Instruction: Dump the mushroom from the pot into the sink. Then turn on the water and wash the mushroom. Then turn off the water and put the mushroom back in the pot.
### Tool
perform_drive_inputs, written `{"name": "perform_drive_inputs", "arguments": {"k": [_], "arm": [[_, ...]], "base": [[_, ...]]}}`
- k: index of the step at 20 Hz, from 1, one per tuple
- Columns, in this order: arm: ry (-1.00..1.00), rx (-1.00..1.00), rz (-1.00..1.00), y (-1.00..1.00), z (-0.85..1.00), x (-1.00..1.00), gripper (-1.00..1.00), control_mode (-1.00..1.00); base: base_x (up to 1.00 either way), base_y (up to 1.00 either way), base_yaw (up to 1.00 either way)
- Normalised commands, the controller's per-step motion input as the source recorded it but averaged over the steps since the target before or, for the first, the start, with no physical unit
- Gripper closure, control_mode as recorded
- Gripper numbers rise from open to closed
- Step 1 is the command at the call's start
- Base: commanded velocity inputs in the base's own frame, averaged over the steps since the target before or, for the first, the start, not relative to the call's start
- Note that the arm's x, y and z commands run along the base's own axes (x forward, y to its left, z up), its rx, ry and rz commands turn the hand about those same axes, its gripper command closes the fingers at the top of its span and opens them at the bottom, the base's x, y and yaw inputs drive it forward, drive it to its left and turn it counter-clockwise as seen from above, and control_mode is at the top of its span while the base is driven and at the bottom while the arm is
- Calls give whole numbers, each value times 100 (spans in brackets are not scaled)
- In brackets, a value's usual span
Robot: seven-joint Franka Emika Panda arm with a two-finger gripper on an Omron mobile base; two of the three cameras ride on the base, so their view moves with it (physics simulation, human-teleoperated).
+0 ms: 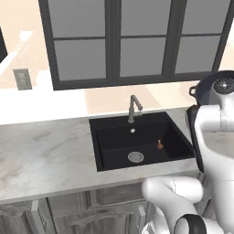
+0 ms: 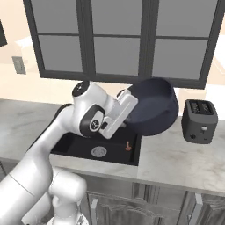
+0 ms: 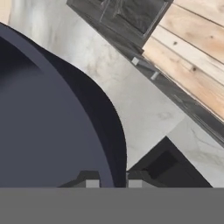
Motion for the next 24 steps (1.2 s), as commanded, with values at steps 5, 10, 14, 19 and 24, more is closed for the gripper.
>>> {"name": "perform_drive_inputs", "arguments": {"k": [5, 10, 14, 19, 24], "arm": [[2, 6, 4, -20, -17, 11, 100, -100], [1, 7, 0, -25, -18, 13, 100, -100], [0, 4, 0, -19, -18, 20, 100, -100], [1, 1, 0, -13, -23, 16, 100, -100], [5, 0, 0, -9, -29, 12, 100, -100]], "base": [[0, 0, 0], [0, 0, 0], [0, 0, 0], [0, 0, 0], [0, 0, 0]]}}
